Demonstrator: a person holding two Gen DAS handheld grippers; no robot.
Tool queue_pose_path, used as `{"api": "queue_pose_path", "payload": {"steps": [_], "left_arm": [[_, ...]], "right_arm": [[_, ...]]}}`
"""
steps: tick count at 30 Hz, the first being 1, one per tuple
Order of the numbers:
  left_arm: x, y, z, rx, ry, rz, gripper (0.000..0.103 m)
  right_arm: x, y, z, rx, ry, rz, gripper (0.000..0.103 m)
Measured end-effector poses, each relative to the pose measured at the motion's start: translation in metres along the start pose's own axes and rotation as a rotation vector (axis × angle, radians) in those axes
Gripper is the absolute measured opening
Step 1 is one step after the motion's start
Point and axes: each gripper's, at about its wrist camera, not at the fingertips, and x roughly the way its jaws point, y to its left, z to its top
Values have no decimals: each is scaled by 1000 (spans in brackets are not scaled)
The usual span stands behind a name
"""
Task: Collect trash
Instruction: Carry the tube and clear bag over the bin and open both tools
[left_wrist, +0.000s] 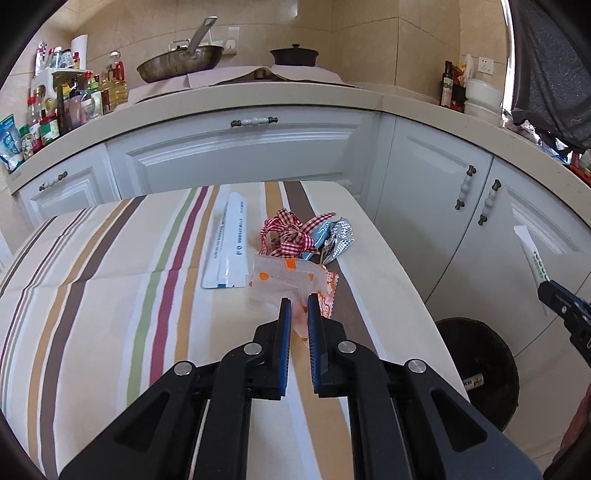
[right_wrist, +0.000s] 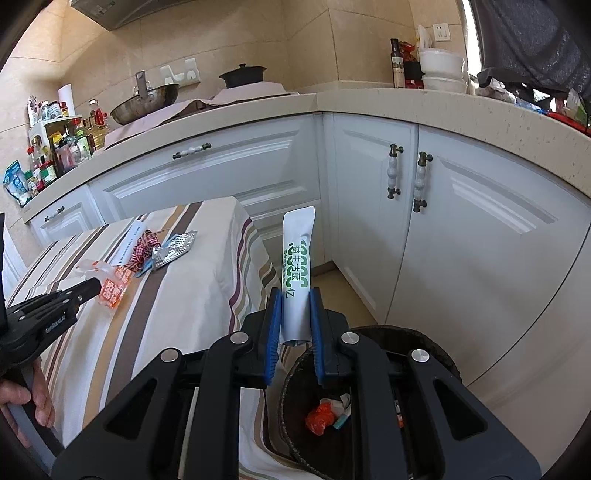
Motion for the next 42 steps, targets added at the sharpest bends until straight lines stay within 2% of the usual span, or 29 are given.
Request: {"api": "queue_pose_path", "payload": {"steps": [11,19,32,42], "left_arm": [[-33,0,-11,43,-77,28,10],[-61,-4,-22,67,-125,16,10],[-90,-13,-34,86,-152,-53,10],[-99,-36,-37,110,-164,-108,10]], "right_arm": [[-27,8,-2,-20,-35,-9,15],[-51,16,-13,-30,-51,-11,15],[-87,20,-25,-32,-80,-25,15],[-109,2,-34,-6,-92,-71,15]]}}
